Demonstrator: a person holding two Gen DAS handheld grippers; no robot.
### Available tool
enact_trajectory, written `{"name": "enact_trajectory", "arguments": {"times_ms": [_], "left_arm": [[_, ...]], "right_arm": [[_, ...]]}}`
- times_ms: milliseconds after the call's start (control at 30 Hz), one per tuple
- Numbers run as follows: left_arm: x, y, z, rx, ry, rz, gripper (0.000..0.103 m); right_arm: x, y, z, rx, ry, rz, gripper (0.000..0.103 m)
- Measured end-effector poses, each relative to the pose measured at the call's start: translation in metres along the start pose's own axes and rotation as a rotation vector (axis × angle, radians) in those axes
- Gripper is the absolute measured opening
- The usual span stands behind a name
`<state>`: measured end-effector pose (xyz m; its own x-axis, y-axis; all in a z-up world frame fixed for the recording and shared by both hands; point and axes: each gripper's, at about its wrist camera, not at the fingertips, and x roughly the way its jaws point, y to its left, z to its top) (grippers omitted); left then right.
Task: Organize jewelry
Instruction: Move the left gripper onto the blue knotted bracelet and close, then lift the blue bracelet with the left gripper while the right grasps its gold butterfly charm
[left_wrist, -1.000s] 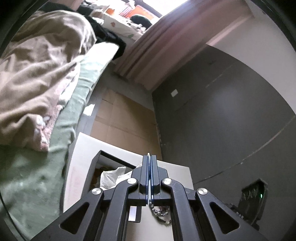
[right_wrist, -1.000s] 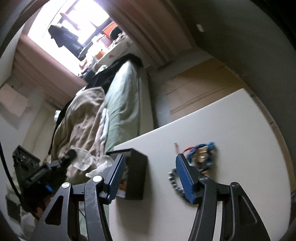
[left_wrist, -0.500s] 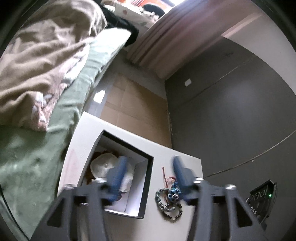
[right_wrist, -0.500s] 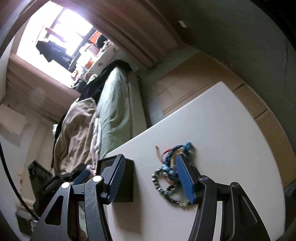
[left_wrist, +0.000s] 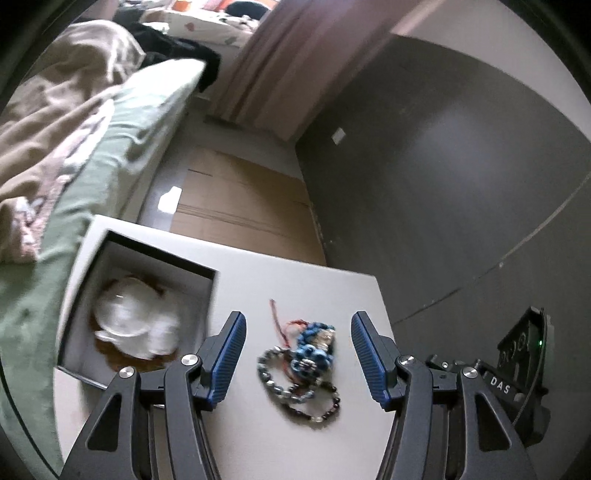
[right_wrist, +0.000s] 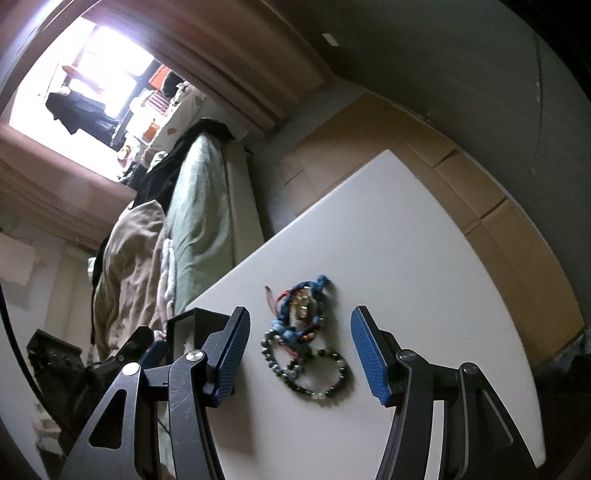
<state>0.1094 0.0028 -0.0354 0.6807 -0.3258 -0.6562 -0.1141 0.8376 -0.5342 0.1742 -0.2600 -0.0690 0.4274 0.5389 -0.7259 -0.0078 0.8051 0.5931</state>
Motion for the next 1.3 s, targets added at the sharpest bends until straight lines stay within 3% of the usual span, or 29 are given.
{"name": "enact_trajectory", "arguments": {"times_ms": [200,433,633,833,900,1100,1300], "left_arm": [[0.027,-0.025,-0.018,0.067,0.050,0.004,0.060],[0.064,-0.044,-0.036,0.158,0.100,0.043,0.060],[0.090,-0.048,-0.044,0.173,0.127,0.080,0.057],[0.109,-0.046,-0.046,0.198,0.140,0.168,0.046],[0.113,-0.039,-0.044,0.174,0.156,0.182,0.033],[0.104,-0.024,-0.039,0.124,0.161,0.142,0.019],[0.086,-0.018,-0.031,0.103,0.155,0.072,0.017]], "right_arm": [[-0.001,-0.022,0.002,0.045,0.011,-0.048,0.058],[-0.013,-0.031,0.009,0.064,-0.005,-0.038,0.058],[-0.016,-0.041,0.017,0.112,-0.014,-0.035,0.058],[-0.012,-0.040,0.020,0.117,-0.009,-0.037,0.058],[-0.009,-0.038,0.019,0.111,0.001,-0.042,0.058],[0.004,-0.029,0.014,0.079,0.029,-0.054,0.058],[0.017,-0.020,0.010,0.054,0.052,-0.059,0.058]]}}
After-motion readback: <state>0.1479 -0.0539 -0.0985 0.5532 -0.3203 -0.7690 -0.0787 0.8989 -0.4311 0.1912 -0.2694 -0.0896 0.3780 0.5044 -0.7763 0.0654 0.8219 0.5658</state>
